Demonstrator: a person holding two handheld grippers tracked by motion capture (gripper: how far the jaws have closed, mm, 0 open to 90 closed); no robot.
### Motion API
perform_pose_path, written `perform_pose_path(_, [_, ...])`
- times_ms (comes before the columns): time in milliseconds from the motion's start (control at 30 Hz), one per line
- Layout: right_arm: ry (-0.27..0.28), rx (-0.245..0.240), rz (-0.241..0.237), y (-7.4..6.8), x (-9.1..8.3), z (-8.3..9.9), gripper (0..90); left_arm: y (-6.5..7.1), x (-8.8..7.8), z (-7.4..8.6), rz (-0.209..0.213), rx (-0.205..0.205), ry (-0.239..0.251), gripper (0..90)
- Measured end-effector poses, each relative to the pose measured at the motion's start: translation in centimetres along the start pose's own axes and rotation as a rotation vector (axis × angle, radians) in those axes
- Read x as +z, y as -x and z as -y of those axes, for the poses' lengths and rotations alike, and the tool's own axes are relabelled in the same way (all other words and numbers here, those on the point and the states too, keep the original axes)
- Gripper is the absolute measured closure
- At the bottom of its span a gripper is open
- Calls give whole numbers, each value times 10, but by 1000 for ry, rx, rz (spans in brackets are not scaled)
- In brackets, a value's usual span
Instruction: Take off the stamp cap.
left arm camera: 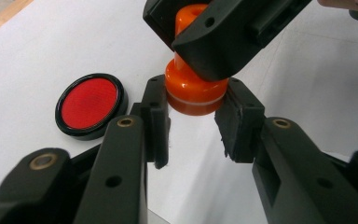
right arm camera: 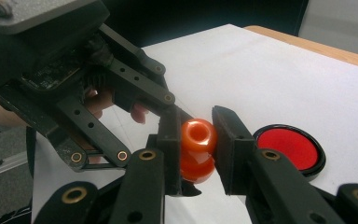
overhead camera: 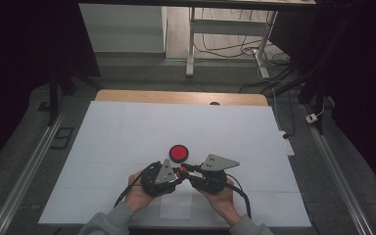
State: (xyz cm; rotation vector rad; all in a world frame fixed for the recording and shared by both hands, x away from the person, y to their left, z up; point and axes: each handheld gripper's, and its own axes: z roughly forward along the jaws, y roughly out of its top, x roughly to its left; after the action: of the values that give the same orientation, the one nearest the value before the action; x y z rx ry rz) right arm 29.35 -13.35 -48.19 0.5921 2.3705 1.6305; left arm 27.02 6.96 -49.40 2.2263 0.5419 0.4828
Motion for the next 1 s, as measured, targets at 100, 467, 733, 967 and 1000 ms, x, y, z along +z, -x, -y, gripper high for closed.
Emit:
perform_pose_path(100, [-1,1,1,0,0,0,726,0,0,0,0,0,0,654])
perform_pose_path(467, [1,11,1,0,0,1,726,0,0,0,-4,10,-2,654])
perform_pose_path(733, [-1,17,-2,1,0,1,726,0,0,1,-9,17,-6,654])
perform_pose_path(967, [0,26,-2,1,1,2,727,1,1,1,-11,19,-8,655])
perform_pose_path(1000, [0,27,-2,1,1,2,727,1,1,1,-11,19,-10,655])
